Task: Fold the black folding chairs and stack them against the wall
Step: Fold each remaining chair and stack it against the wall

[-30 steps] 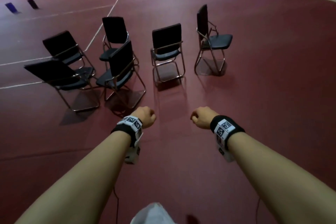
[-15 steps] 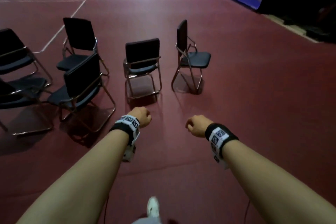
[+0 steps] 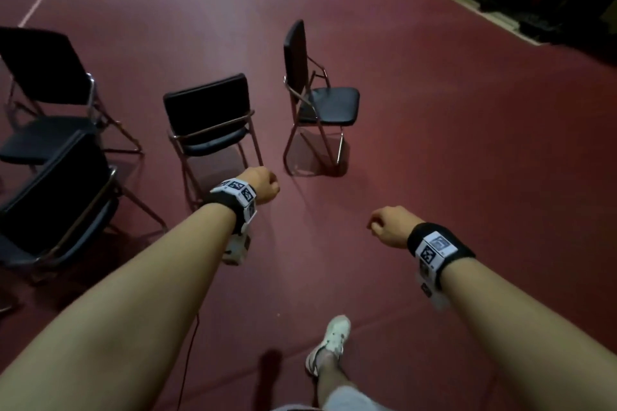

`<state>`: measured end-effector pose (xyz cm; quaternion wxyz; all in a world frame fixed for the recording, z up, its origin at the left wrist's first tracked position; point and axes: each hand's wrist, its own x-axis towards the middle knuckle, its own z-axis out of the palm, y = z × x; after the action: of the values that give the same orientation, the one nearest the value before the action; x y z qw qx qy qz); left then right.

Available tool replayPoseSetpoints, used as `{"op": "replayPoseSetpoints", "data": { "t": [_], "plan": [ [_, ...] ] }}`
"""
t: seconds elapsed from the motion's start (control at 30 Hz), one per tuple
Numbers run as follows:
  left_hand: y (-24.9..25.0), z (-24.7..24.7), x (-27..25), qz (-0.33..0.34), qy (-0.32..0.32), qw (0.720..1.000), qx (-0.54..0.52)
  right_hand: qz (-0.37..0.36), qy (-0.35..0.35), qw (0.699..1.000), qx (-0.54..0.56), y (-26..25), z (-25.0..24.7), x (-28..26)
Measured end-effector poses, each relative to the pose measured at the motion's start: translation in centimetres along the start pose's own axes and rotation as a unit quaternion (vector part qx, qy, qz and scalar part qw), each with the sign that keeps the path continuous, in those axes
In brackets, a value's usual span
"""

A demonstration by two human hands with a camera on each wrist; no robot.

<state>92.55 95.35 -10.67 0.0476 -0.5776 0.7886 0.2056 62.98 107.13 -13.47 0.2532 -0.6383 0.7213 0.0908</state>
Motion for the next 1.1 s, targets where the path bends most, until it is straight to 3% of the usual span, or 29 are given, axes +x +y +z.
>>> {"op": "replayPoseSetpoints", "data": {
  "t": [0.03, 0.07, 0.13, 0.17, 0.23, 0.27, 0.33, 0.37, 0.43, 0.57, 0.63, 0.77, 0.83, 0.87, 0.93, 0.97, 1.03, 1.1],
  "plan": [
    [0.2, -0.4, 3.2, 0.004, 0.0, 1.0, 0.004, -0.002, 0.005, 1.0, -0.003, 1.0, -0.9, 2.9],
    [0.3, -0.2, 3.0, 0.002, -0.014, 1.0, 0.0, 0.004, -0.001, 1.0, 0.004, 1.3, -1.1, 2.9],
    [0.4, -0.9, 9.1, -0.001, -0.019, 1.0, 0.017, 0.01, 0.001, 1.0, 0.012, 3.2, -3.2, 9.6],
    [0.2, -0.5, 8.7, -0.01, -0.028, 1.0, 0.009, 0.008, -0.006, 1.0, 0.016, 3.4, -3.1, 9.9],
    [-0.2, -2.8, 14.7, -0.027, -0.03, 0.999, 0.02, 0.006, -0.013, 1.0, 0.018, 4.2, -6.5, 16.3],
    [-0.8, -3.1, 14.4, -0.039, -0.034, 0.999, 0.015, 0.003, -0.02, 0.999, 0.03, 3.5, -6.5, 16.5],
    [-0.8, -6.1, 20.9, -0.053, 0.002, 0.999, 0.007, -0.017, -0.002, 0.999, 0.032, 3.9, -10.2, 23.0],
    [-1.0, -6.9, 21.1, -0.05, 0.016, 0.999, -0.003, -0.02, 0.0, 0.999, 0.041, 3.1, -10.7, 23.2],
    [-1.0, -8.5, 25.8, -0.062, 0.036, 0.997, -0.022, -0.044, -0.011, 0.999, 0.021, 3.2, -13.5, 28.4],
    [-1.0, -10.0, 30.5, -0.079, 0.032, 0.995, -0.043, -0.05, -0.025, 0.998, 0.02, 2.6, -16.7, 33.0],
    [-3.0, -11.4, 36.2, -0.087, 0.031, 0.994, -0.054, -0.06, -0.019, 0.998, 0.005, 1.6, -19.6, 39.0],
    [-5.7, -12.3, 43.1, -0.094, 0.011, 0.994, -0.048, -0.056, -0.026, 0.998, -0.018, 1.1, -22.6, 44.5],
    [-7.5, -14.4, 50.5, -0.081, 0.018, 0.996, -0.038, -0.039, -0.013, 0.999, -0.035, 0.9, -25.5, 50.7],
    [-7.7, -14.3, 50.8, -0.077, 0.014, 0.996, -0.047, -0.034, -0.017, 0.999, -0.036, 0.7, -25.9, 50.6],
    [-9.5, -17.0, 57.8, -0.06, 0.008, 0.997, -0.042, -0.023, -0.009, 0.999, -0.027, -0.2, -28.8, 56.2],
    [-9.3, -17.3, 58.0, -0.061, -0.001, 0.997, -0.054, -0.028, -0.014, 0.999, -0.022, -0.5, -29.0, 56.0],
    [-10.9, -19.8, 64.8, -0.054, 0.002, 0.997, -0.055, -0.025, 0.008, 1.0, -0.002, -1.9, -31.5, 61.7],
    [-11.2, -20.8, 67.7, -0.056, 0.003, 0.996, -0.069, -0.036, 0.011, 0.999, 0.006, -2.8, -32.8, 63.5]
  ]
}}
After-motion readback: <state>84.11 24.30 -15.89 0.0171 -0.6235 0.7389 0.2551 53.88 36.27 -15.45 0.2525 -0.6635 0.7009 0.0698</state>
